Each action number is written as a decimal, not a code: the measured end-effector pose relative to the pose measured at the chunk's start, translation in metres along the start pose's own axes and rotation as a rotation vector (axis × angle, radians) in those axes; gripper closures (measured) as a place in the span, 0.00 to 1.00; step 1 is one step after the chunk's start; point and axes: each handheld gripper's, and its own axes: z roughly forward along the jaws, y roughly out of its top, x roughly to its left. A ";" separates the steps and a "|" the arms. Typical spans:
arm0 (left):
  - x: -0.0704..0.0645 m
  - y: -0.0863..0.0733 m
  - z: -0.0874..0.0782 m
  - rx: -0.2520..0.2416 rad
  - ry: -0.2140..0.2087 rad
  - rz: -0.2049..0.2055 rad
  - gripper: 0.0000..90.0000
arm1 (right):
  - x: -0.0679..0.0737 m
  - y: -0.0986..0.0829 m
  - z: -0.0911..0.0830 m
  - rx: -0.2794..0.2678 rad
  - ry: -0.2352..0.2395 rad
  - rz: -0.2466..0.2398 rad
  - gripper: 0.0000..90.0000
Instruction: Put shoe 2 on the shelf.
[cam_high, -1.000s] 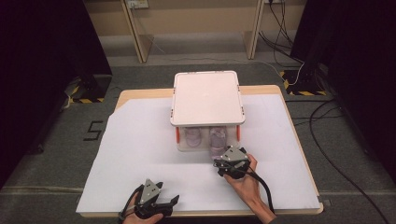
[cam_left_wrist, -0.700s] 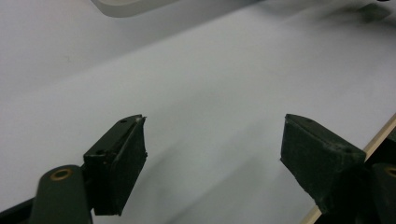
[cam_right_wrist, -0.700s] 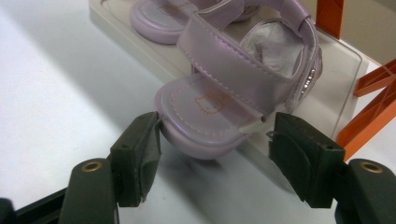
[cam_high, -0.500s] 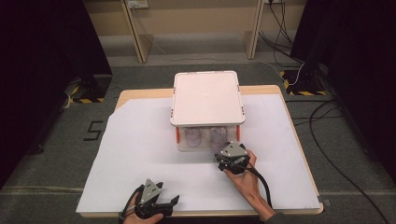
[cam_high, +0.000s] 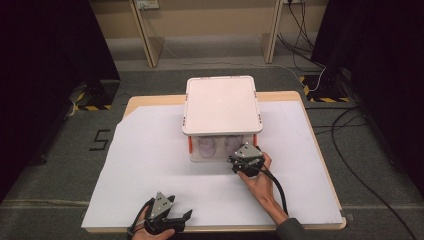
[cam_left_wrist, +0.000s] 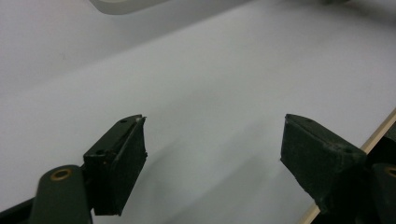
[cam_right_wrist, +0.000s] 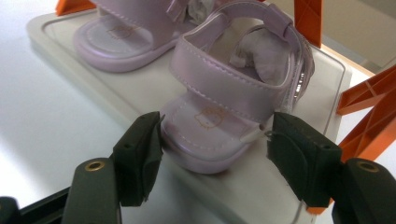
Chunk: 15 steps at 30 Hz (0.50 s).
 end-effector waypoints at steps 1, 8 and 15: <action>0.000 0.000 0.000 0.001 0.000 0.000 0.24 | -0.001 0.001 0.001 0.002 -0.002 -0.001 0.39; 0.000 0.000 0.000 0.000 0.003 0.000 0.24 | -0.001 0.003 0.010 -0.007 -0.030 -0.010 0.38; 0.000 0.000 0.000 0.001 0.002 0.002 0.24 | -0.005 0.005 0.015 -0.005 -0.027 -0.003 0.37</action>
